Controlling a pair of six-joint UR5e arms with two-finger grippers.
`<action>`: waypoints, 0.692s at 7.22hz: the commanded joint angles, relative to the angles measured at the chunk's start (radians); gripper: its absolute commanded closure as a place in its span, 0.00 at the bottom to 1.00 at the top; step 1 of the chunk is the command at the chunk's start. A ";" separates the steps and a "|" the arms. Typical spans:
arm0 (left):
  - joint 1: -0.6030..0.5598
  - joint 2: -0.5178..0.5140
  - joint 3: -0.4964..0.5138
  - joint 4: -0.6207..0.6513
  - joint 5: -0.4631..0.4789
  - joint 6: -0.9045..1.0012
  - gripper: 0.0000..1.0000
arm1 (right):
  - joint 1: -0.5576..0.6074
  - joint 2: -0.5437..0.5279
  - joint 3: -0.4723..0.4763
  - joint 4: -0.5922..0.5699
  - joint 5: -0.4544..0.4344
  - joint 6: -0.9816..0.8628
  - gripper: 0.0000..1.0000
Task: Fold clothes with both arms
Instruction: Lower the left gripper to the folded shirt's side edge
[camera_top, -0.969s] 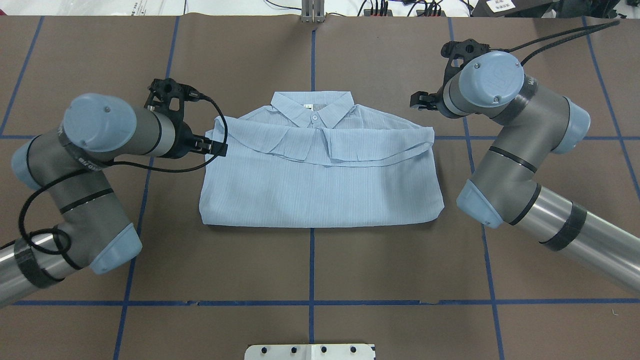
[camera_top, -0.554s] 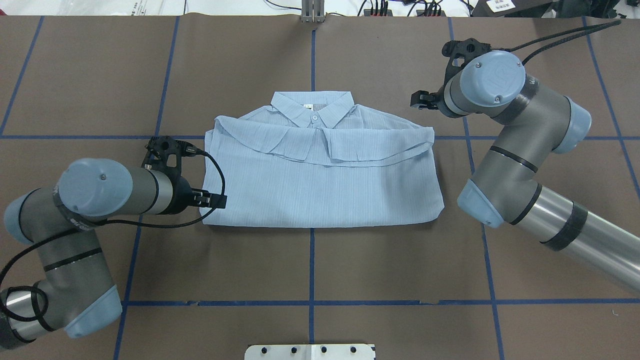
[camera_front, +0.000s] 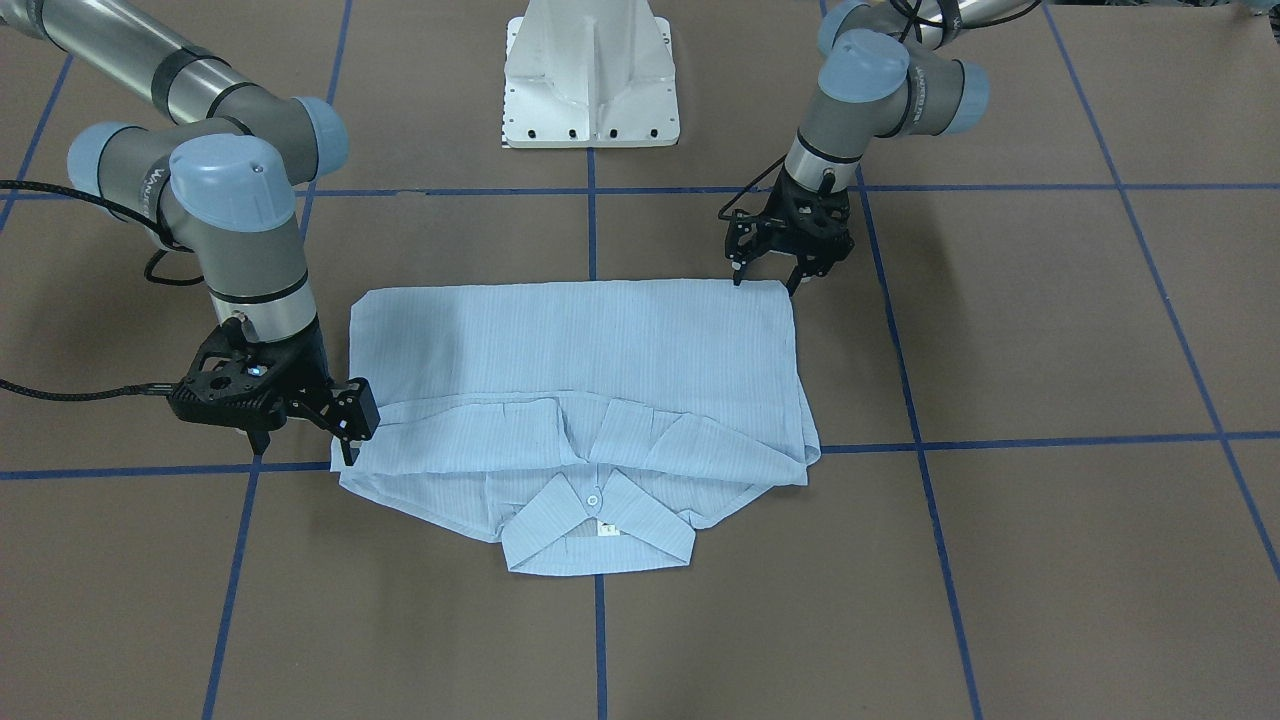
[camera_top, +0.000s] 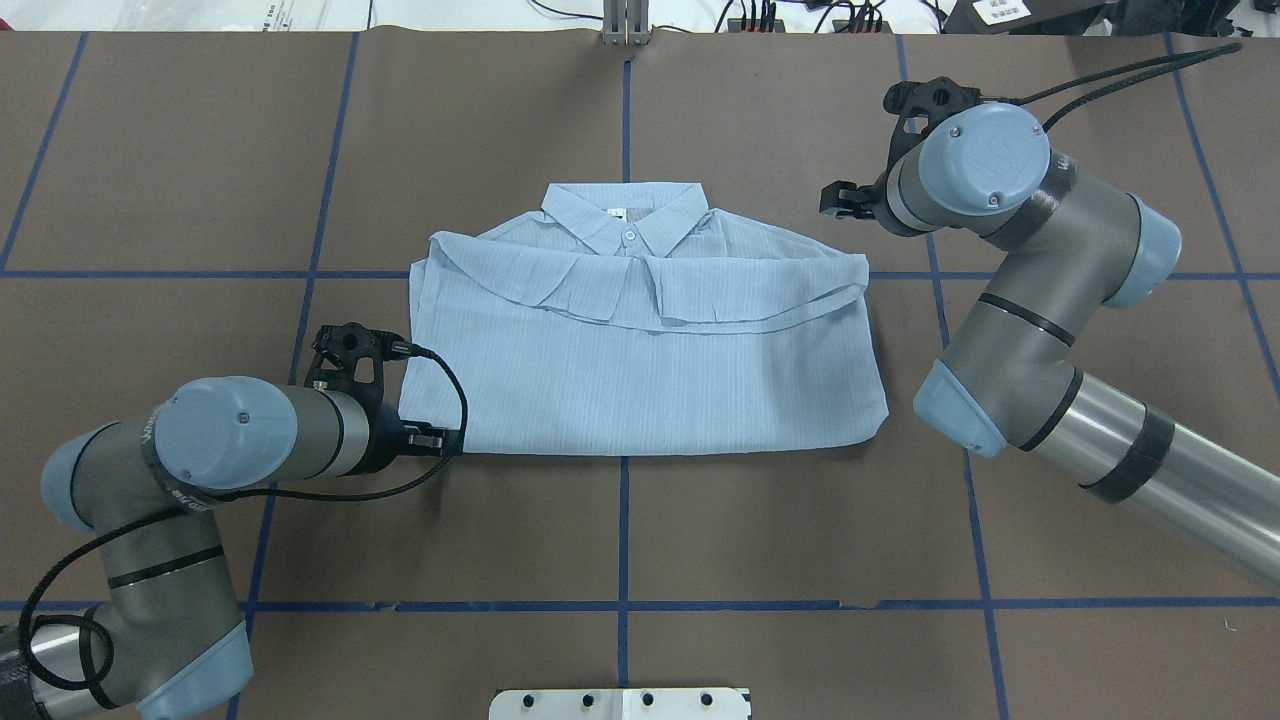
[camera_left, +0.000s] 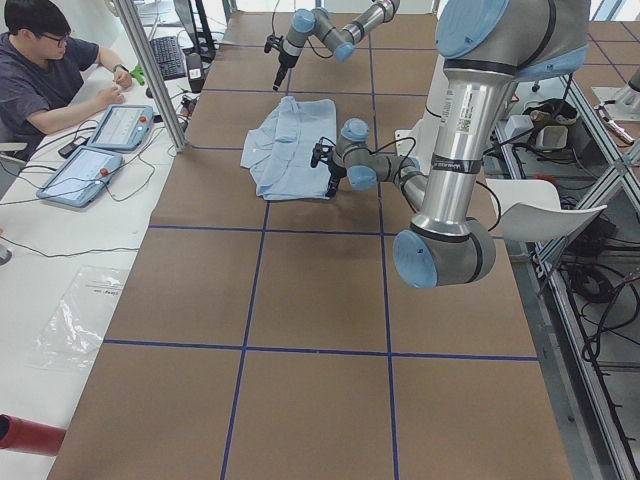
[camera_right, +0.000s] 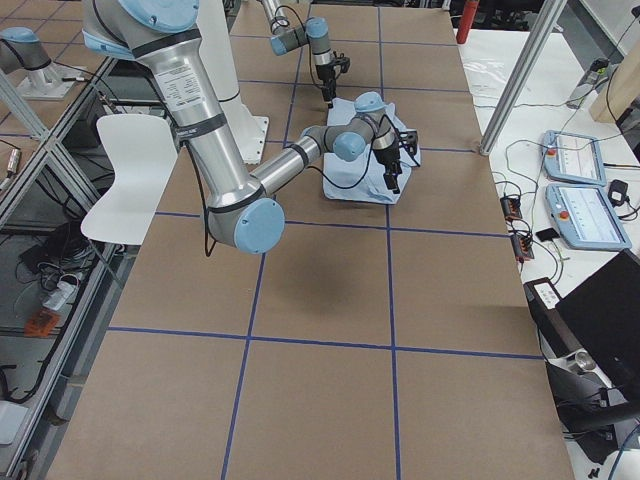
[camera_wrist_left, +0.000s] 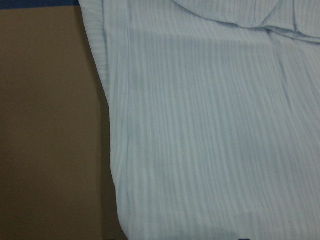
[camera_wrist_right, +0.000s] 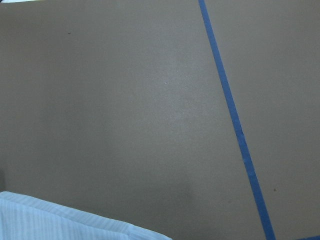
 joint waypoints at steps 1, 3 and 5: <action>0.002 -0.012 0.001 -0.001 0.001 -0.014 1.00 | -0.001 -0.001 0.000 0.000 -0.001 -0.001 0.00; -0.001 -0.012 -0.013 -0.001 0.001 -0.009 1.00 | -0.002 0.001 -0.001 0.000 -0.001 0.001 0.00; -0.035 -0.005 -0.017 0.004 0.004 0.012 1.00 | -0.005 0.001 -0.001 0.000 -0.002 0.001 0.00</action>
